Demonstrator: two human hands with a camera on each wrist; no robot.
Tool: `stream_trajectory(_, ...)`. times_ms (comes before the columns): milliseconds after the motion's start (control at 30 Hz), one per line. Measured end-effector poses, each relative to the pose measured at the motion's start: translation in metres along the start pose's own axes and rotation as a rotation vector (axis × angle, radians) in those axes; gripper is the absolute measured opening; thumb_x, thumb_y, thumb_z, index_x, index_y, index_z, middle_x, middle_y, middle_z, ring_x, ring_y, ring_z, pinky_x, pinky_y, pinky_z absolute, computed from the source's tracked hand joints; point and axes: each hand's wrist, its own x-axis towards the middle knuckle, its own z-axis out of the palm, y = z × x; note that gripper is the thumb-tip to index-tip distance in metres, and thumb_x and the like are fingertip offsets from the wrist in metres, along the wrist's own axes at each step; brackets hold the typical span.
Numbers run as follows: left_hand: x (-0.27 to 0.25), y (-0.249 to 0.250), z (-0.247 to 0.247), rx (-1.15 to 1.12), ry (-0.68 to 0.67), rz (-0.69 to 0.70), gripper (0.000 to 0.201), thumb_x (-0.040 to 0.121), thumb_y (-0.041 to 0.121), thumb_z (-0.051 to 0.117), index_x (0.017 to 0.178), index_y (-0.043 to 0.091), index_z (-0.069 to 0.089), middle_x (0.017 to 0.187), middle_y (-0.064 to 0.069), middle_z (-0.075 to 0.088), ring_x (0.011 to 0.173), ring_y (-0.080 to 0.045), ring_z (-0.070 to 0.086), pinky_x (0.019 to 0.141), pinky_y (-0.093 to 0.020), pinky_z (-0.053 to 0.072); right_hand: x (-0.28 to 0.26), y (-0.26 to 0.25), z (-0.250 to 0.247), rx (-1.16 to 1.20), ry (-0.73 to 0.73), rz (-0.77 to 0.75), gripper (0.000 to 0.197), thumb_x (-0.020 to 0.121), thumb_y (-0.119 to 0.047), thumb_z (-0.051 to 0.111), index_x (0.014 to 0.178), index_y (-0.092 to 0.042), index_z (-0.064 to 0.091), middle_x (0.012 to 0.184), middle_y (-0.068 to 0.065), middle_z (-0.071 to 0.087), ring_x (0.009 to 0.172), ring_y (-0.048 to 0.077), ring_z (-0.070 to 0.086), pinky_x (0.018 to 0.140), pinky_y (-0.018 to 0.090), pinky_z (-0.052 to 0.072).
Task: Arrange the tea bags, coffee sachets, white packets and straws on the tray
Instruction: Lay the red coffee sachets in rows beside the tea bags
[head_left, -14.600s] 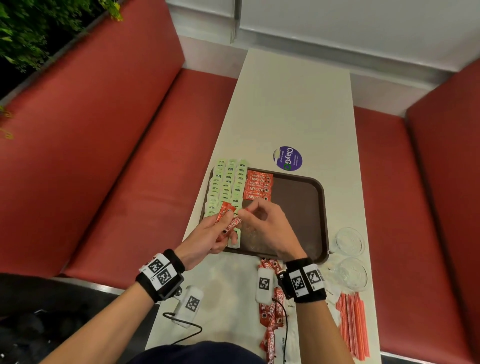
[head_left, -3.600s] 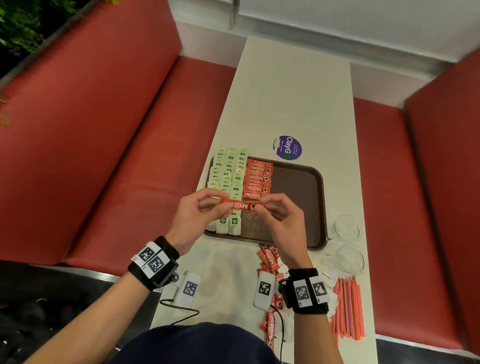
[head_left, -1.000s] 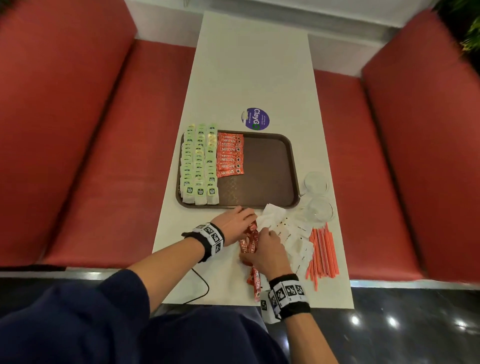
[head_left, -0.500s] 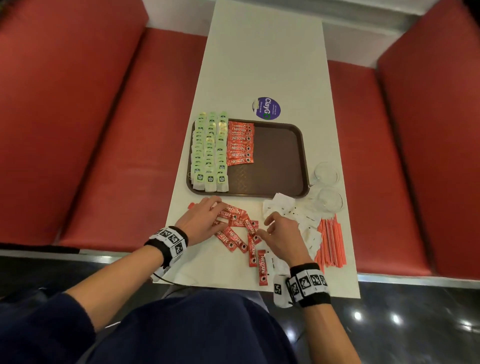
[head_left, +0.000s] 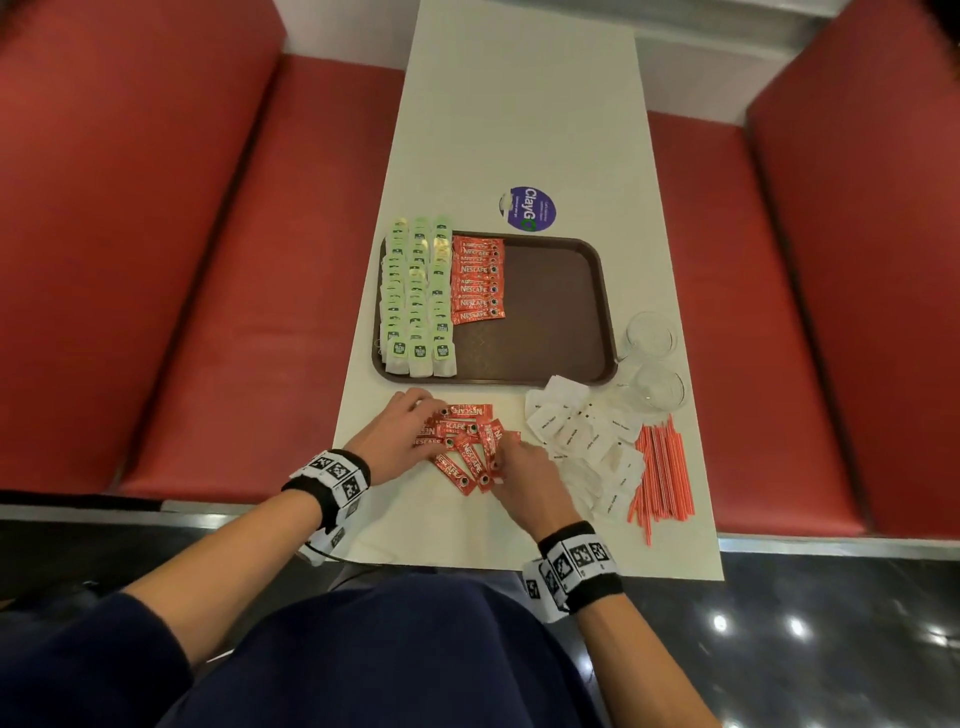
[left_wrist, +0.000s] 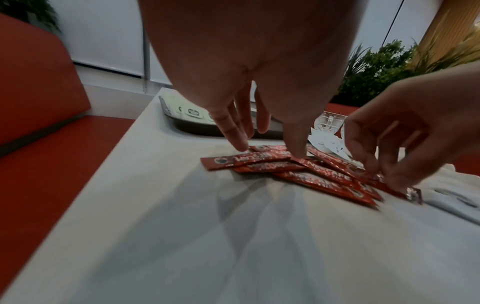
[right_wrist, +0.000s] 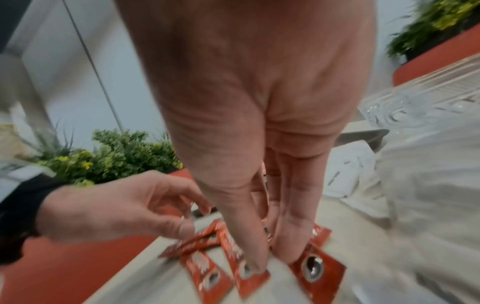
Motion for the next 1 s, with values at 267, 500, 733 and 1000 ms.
stream_trajectory(267, -0.003, -0.01, 0.001, 0.193, -0.089, -0.065, 0.126, 0.074, 0.074, 0.083, 0.168, 0.019, 0.018, 0.158, -0.003, 0.023, 0.136, -0.026, 0.033, 0.113, -0.046, 0.045, 0.004, -0.004, 0.002, 0.018, 0.051, 0.147, 0.092, 0.089, -0.076, 0.07, 0.145, -0.007, 0.042, 0.141, 0.015, 0.048, 0.12, 0.034, 0.063, 0.101, 0.044, 0.058)
stream_trajectory(500, 0.017, 0.016, 0.021, 0.139, -0.113, -0.026, 0.124, 0.072, 0.049, 0.096, 0.166, 0.011, 0.024, 0.15, -0.007, 0.027, 0.129, -0.028, 0.035, 0.114, -0.042, 0.042, 0.037, -0.037, 0.021, -0.028, 0.073, 0.021, 0.105, 0.091, -0.053, 0.082, 0.16, -0.002, 0.023, 0.149, 0.022, 0.034, 0.13, 0.038, 0.051, 0.115, 0.045, 0.045)
stream_trajectory(733, 0.016, 0.017, 0.024, 0.152, -0.054, 0.002, 0.054, 0.1, 0.031, 0.075, 0.14, 0.004, 0.05, 0.137, -0.011, 0.044, 0.117, -0.03, 0.05, 0.103, -0.046, 0.047, 0.05, -0.026, 0.028, -0.021, 0.132, -0.034, 0.054, 0.099, -0.013, 0.075, 0.142, -0.009, 0.043, 0.132, 0.012, 0.039, 0.103, 0.033, 0.062, 0.093, 0.045, 0.057)
stream_trajectory(1000, 0.024, 0.029, 0.016, 0.295, -0.111, 0.013, 0.029, 0.106, 0.01, 0.05, 0.134, 0.003, 0.046, 0.129, -0.015, 0.048, 0.117, -0.033, 0.049, 0.096, -0.044, 0.049, 0.055, -0.013, 0.009, 0.045, 0.099, -0.067, 0.027, 0.107, -0.015, 0.058, 0.134, -0.015, 0.054, 0.119, 0.009, 0.057, 0.104, 0.033, 0.061, 0.086, 0.045, 0.054)
